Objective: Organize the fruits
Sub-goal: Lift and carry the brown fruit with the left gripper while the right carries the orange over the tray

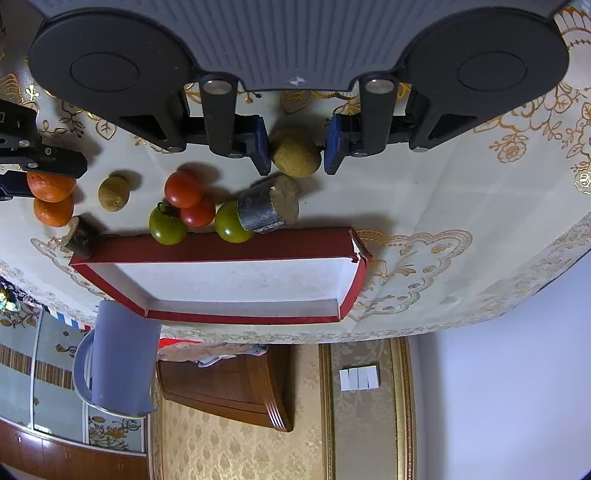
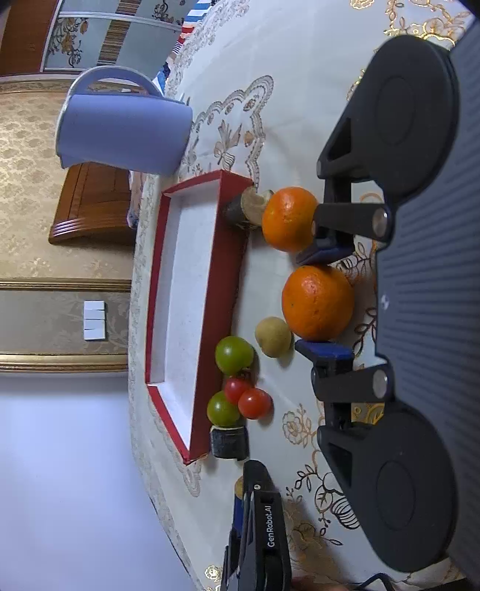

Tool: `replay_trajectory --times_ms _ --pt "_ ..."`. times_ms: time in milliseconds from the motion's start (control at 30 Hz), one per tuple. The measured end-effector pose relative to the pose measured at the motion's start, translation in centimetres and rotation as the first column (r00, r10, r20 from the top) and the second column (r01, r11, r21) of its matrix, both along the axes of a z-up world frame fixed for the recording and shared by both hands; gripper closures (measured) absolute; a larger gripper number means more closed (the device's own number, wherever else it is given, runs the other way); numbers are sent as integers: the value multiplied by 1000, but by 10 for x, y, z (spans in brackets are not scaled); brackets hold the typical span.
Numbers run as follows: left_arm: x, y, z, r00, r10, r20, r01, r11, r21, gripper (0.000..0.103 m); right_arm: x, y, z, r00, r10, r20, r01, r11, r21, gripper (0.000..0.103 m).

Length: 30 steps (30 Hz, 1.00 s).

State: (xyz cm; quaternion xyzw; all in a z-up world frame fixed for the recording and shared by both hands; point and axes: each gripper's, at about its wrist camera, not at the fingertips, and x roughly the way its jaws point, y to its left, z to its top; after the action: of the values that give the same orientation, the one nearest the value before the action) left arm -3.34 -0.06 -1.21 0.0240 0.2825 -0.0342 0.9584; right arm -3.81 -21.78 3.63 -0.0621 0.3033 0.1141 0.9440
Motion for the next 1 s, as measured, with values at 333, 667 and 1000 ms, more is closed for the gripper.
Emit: replay_trajectory --times_ms 333,667,1000 --pt "-1 -4 16 1000 -16 26 16 1000 21 73 3 1 24 996 -4 85 6 1000 -18 63" --pt "44 -29 44 997 -37 74 35 999 30 73 56 1 41 989 -65 136 67 998 -10 63" --pt "117 -40 32 1000 12 1 -12 999 43 73 138 -11 23 989 -142 38 143 990 -3 63"
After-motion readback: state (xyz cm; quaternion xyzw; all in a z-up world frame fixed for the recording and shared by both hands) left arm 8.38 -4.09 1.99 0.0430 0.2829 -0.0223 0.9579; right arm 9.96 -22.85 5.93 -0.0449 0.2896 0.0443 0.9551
